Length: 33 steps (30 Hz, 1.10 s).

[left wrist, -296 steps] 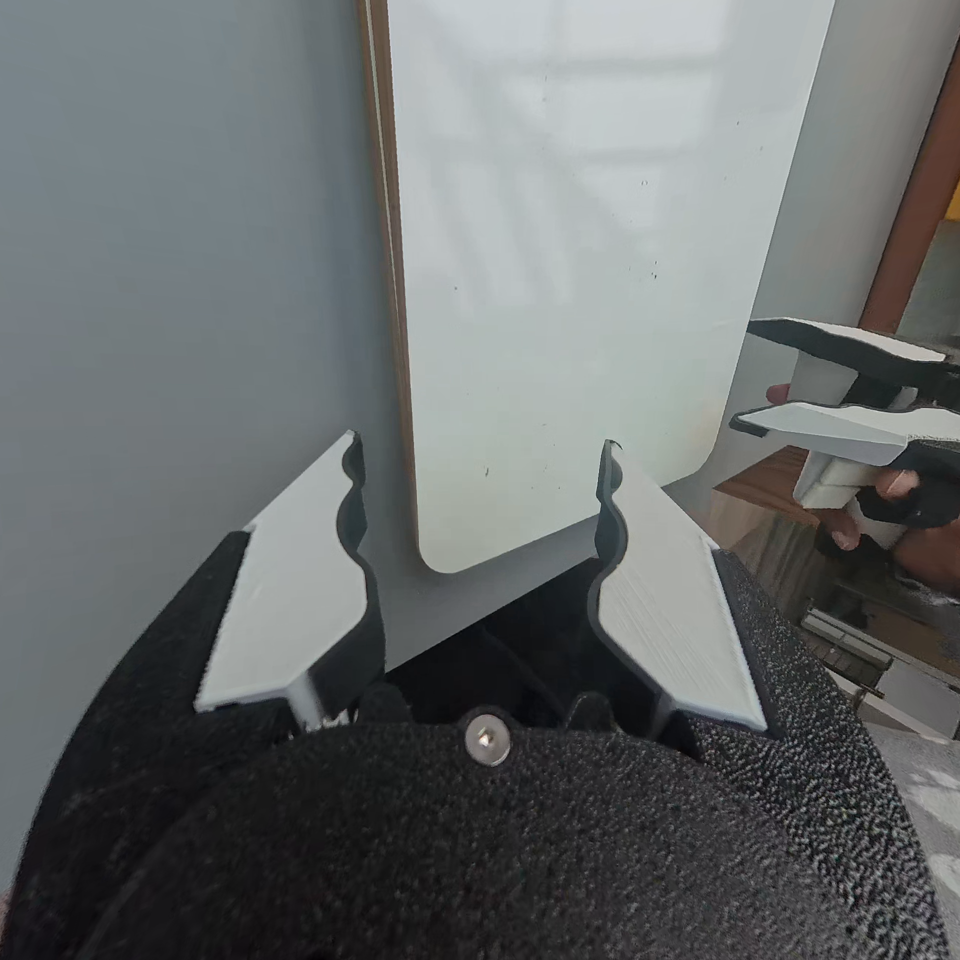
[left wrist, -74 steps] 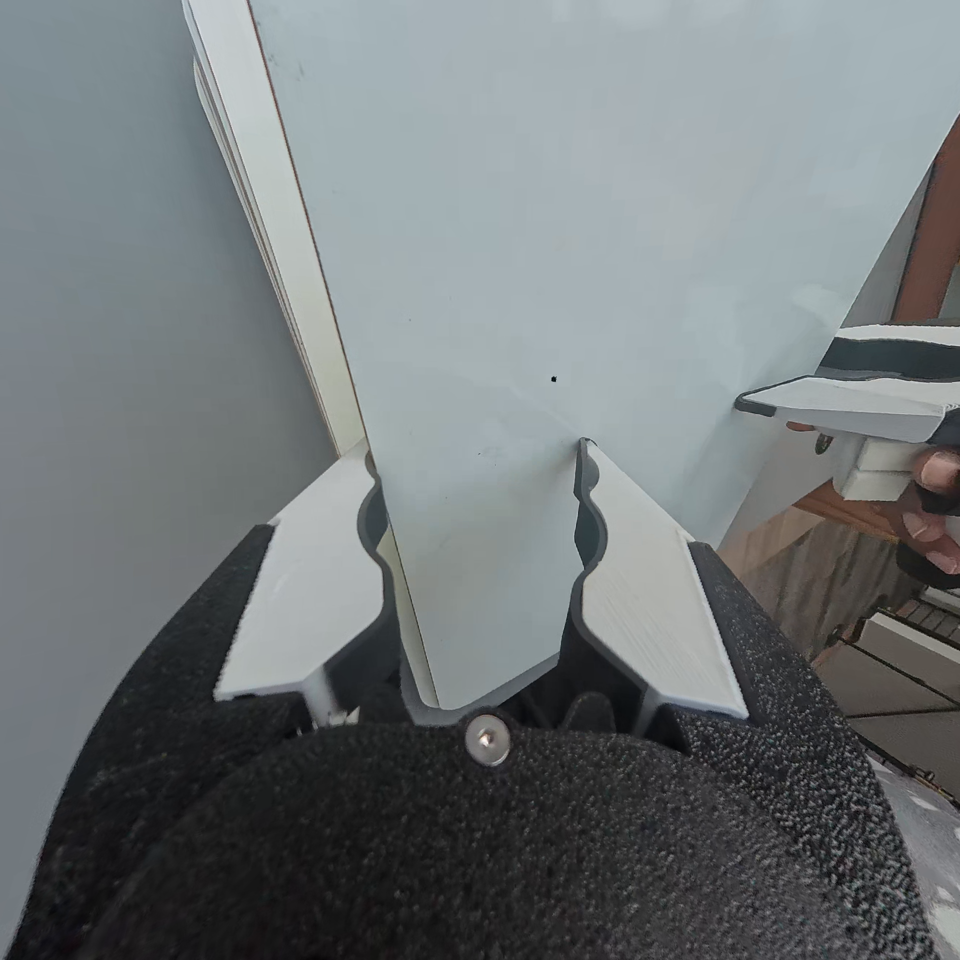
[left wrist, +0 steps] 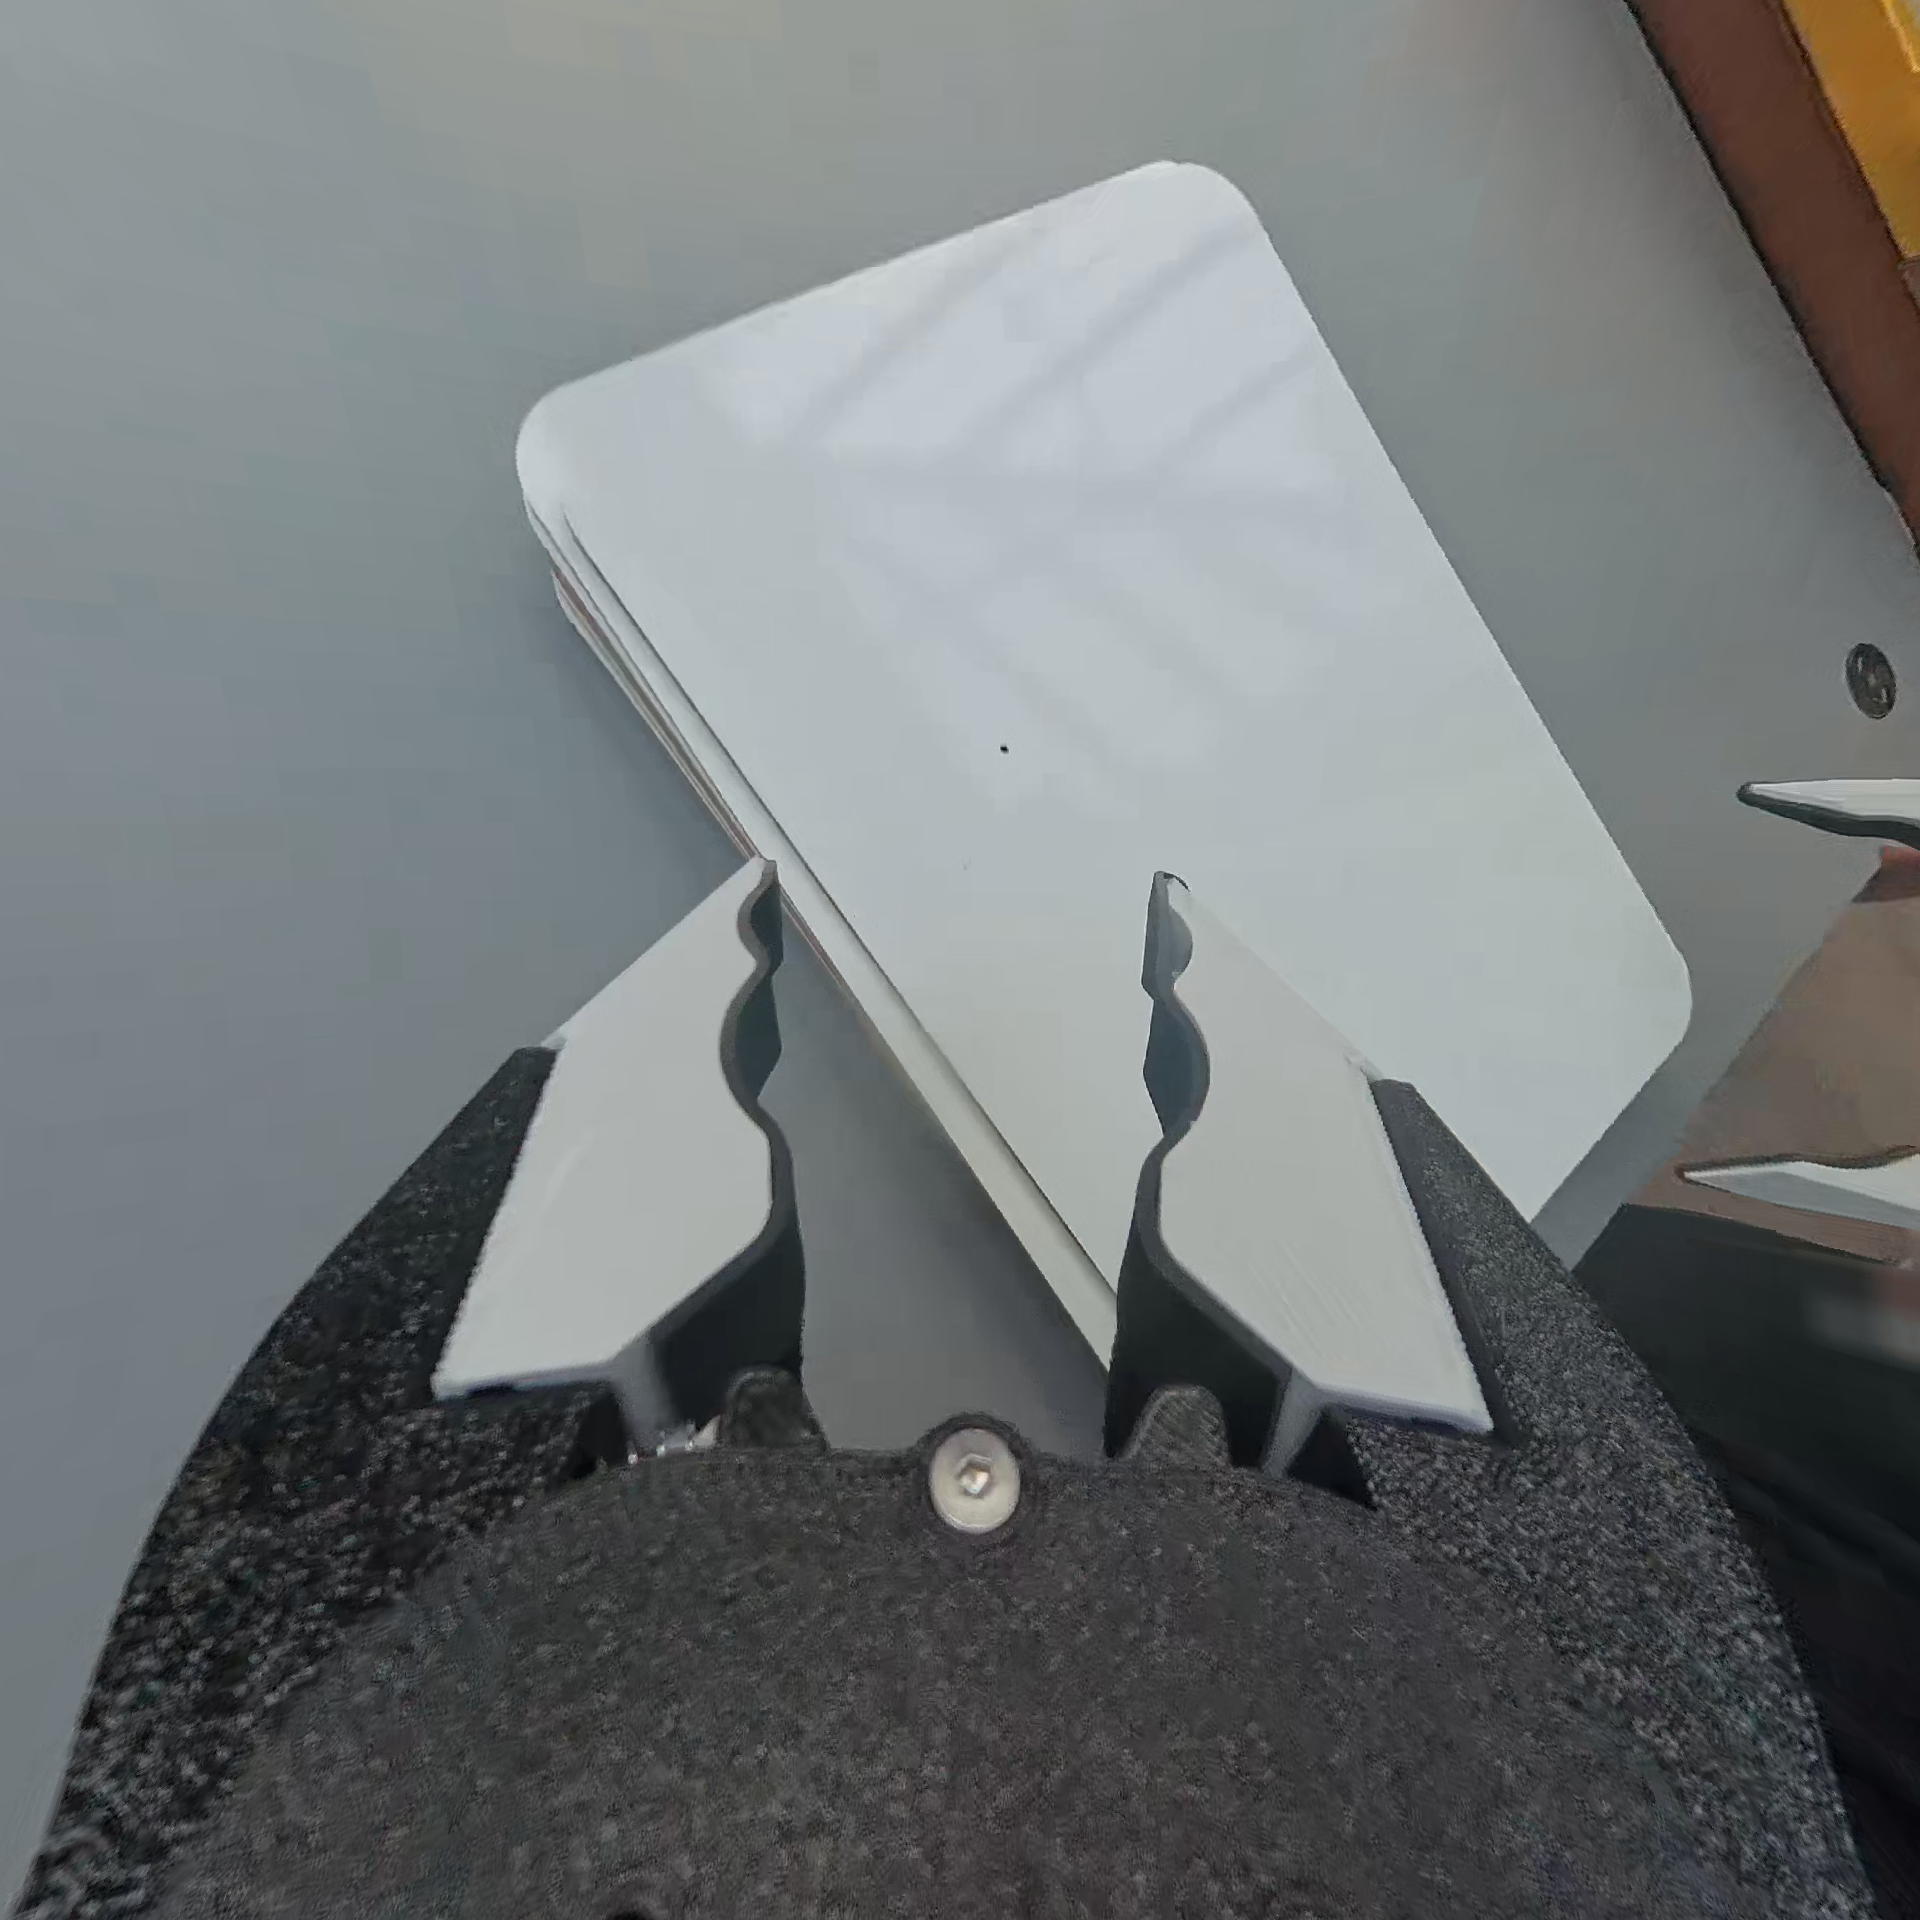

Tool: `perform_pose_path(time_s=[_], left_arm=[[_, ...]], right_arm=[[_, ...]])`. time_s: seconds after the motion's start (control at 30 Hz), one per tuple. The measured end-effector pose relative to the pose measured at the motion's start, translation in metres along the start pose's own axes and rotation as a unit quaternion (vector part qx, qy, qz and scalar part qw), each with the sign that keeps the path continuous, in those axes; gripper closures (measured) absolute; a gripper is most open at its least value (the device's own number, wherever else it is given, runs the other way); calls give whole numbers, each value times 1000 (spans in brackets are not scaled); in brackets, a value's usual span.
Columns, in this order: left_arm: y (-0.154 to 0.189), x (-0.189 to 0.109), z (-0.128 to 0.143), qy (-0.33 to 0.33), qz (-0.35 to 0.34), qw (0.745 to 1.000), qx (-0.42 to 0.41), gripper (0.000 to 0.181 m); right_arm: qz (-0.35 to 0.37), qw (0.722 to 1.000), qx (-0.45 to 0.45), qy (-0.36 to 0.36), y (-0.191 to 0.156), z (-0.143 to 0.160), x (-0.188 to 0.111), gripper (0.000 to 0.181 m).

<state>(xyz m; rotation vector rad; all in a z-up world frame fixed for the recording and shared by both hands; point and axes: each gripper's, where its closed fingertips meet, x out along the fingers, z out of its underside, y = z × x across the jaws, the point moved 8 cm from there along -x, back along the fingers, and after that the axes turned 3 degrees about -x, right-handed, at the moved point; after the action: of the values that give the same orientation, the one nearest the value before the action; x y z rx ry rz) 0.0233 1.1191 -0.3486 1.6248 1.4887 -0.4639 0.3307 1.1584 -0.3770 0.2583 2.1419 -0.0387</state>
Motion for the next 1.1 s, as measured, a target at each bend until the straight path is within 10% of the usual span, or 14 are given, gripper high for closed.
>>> perform_pose_path(time_s=[0.37,1.1], left_arm=[[-46,100,-126,-93,99,973,189,98],[-39,138,-117,-219,178,919,276,119]], right_arm=[[-19,998,-49,-27,-2,7,36,50],[-50,996,-13,-70,-10,-10,57,49]])
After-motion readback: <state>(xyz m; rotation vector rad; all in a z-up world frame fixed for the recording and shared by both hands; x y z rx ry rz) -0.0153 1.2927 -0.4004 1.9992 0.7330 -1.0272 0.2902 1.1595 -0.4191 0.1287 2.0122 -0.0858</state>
